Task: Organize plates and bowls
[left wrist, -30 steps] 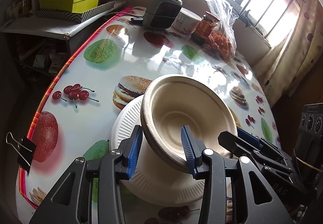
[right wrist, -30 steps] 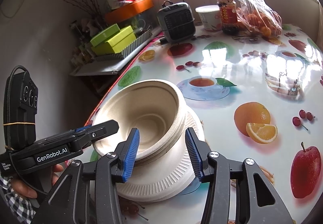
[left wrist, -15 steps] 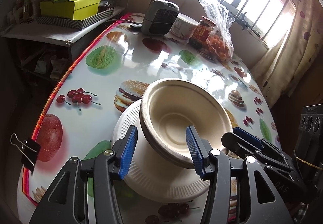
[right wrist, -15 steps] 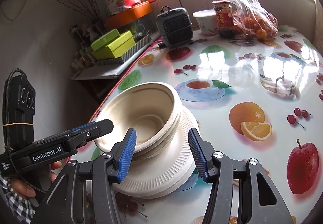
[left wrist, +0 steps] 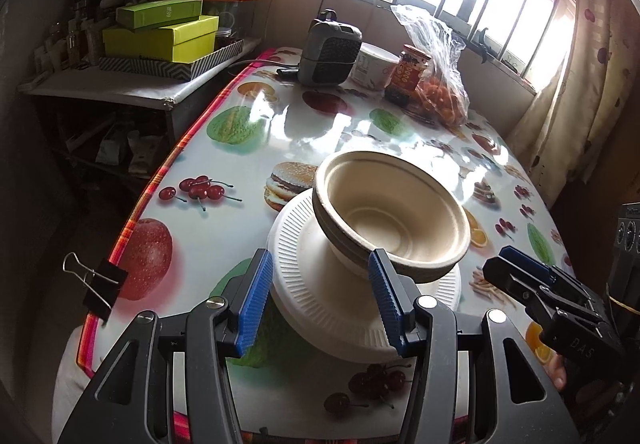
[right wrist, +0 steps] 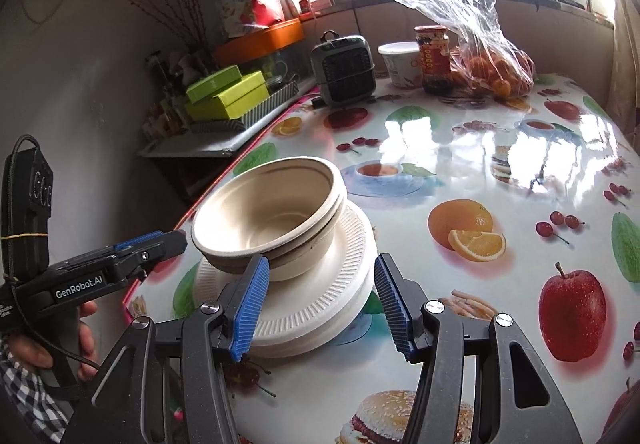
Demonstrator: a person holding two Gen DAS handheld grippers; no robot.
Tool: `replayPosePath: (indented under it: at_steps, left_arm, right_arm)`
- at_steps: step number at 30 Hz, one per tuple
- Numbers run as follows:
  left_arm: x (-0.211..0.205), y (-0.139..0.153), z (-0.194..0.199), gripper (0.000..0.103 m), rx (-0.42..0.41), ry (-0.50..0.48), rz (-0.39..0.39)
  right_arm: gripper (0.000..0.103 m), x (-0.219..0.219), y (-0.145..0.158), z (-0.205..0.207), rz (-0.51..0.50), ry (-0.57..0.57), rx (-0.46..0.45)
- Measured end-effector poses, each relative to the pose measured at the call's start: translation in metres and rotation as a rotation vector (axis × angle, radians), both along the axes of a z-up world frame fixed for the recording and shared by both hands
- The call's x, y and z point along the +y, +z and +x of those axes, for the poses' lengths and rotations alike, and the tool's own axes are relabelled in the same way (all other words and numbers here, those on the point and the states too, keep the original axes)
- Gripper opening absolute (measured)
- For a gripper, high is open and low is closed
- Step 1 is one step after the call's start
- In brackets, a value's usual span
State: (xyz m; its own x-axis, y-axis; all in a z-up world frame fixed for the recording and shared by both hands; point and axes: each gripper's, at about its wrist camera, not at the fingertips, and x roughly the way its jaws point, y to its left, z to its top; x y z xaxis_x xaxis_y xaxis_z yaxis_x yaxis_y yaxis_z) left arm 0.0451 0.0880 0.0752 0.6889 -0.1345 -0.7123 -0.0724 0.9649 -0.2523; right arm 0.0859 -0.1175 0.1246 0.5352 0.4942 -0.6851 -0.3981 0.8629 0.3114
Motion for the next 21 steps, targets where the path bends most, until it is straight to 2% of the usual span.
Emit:
replayPosePath:
  at_steps: [7, 12, 15, 21]
  left_arm:
    - [0.001, -0.016, -0.018, 0.051, 0.014, 0.005, 0.026]
    - [-0.003, -0.033, -0.033, 0.051, 0.017, 0.010, 0.079]
    - [-0.009, -0.042, -0.039, 0.051, 0.014, 0.016, 0.151]
    - [-0.010, -0.062, -0.044, 0.051, 0.055, 0.013, 0.135]
  right_arm:
    - [0.056, -0.004, -0.009, -0.022, -0.038, -0.008, -0.020]
    - [0.058, -0.005, -0.021, -0.035, -0.081, -0.007, -0.021]
    - [0.058, -0.005, -0.030, -0.042, -0.114, -0.003, -0.021]
    - [0.059, -0.007, -0.045, -0.048, -0.148, 0.001, 0.004]
